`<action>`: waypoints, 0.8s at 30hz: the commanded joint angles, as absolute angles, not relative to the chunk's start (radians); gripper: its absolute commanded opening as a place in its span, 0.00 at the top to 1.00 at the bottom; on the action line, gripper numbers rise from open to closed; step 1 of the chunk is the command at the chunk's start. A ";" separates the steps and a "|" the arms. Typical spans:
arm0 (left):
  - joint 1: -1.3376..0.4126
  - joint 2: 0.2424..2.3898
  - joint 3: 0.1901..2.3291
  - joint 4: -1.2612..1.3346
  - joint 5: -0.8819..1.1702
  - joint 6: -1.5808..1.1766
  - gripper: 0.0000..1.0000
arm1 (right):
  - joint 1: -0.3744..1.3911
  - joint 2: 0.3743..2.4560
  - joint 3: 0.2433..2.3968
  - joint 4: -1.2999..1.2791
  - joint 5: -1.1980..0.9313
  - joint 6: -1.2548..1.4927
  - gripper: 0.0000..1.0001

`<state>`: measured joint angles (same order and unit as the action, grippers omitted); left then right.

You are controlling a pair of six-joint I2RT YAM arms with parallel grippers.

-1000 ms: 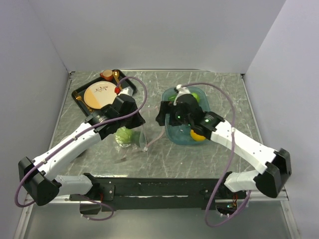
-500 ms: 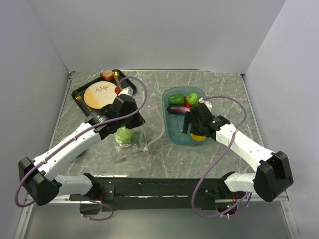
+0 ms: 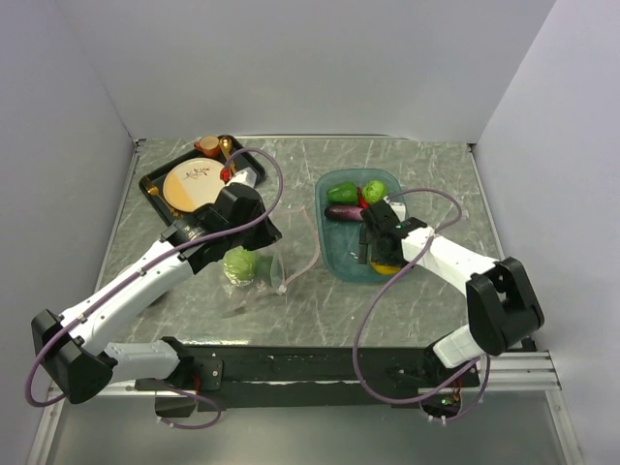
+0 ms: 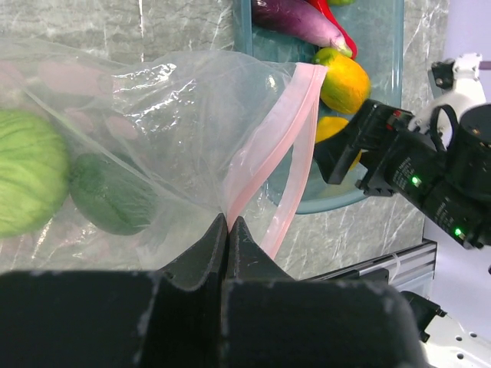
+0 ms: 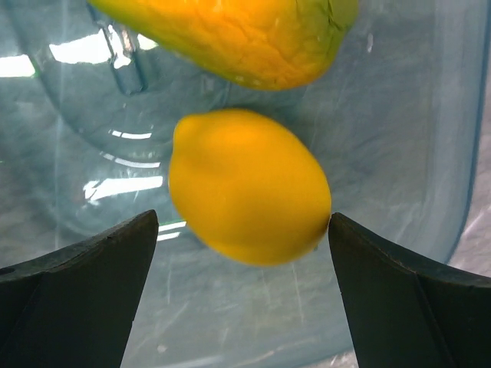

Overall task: Place the food in the zip-top bag and seal the zipper
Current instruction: Pick up the fake fruit from the bin.

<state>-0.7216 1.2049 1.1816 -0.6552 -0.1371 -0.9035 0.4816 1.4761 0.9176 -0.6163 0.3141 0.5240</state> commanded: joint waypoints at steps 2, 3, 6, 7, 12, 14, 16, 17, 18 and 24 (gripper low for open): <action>-0.727 1.180 1.190 -0.638 -0.156 -0.890 0.99 | 0.472 1.529 0.985 -0.575 0.345 0.489 0.02; -0.727 1.181 1.196 -0.646 -0.163 -0.888 0.99 | 0.472 1.534 0.986 -0.572 0.342 0.489 0.05; -0.726 1.172 1.192 -0.649 -0.170 -0.893 0.99 | 0.472 1.534 0.986 -0.561 0.311 0.479 0.19; -0.727 1.169 1.186 -0.640 -0.167 -0.894 0.99 | 0.471 1.525 0.985 -0.558 0.304 0.477 0.24; -0.727 1.161 1.163 -0.634 -0.160 -0.900 0.99 | 0.471 1.480 0.963 -0.529 0.241 0.472 0.52; -0.727 1.163 1.166 -0.638 -0.163 -0.899 0.99 | 0.472 1.450 0.962 -0.525 0.221 0.476 0.55; -0.727 1.161 1.167 -0.638 -0.164 -0.897 0.99 | 0.471 1.408 0.965 -0.523 0.187 0.474 0.56; -0.727 1.161 1.167 -0.635 -0.163 -0.899 0.99 | 0.471 1.391 0.972 -0.526 0.178 0.474 0.56; -0.727 1.161 1.167 -0.635 -0.161 -0.899 0.99 | 0.471 1.353 0.977 -0.526 0.160 0.476 0.56; -0.726 1.166 1.164 -0.629 -0.160 -0.905 0.99 | 0.474 1.185 1.037 -0.551 0.049 0.488 0.54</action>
